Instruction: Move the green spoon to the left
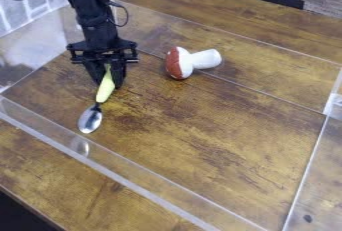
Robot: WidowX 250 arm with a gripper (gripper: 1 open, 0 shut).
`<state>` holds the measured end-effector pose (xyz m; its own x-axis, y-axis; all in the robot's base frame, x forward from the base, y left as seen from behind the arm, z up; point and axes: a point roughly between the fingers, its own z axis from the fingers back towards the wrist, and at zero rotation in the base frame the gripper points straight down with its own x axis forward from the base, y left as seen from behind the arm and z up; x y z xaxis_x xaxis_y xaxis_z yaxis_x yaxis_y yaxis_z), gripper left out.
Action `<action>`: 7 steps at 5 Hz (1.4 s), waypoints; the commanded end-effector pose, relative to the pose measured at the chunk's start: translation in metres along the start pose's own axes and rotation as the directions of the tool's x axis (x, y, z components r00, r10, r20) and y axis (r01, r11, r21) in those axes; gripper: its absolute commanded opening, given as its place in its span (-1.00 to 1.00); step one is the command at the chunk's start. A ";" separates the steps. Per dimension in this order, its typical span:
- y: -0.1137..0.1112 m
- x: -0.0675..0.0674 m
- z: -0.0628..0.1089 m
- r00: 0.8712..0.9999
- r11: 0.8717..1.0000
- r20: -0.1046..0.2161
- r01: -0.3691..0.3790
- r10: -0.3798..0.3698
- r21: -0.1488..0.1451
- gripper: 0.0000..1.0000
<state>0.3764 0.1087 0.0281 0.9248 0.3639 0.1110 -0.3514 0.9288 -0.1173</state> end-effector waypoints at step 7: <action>0.017 0.008 0.027 0.998 0.998 0.026 0.064 -0.065 0.013 -1.00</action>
<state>0.3697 0.1154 0.0320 0.9558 0.2837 0.0774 -0.2753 0.9558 -0.1031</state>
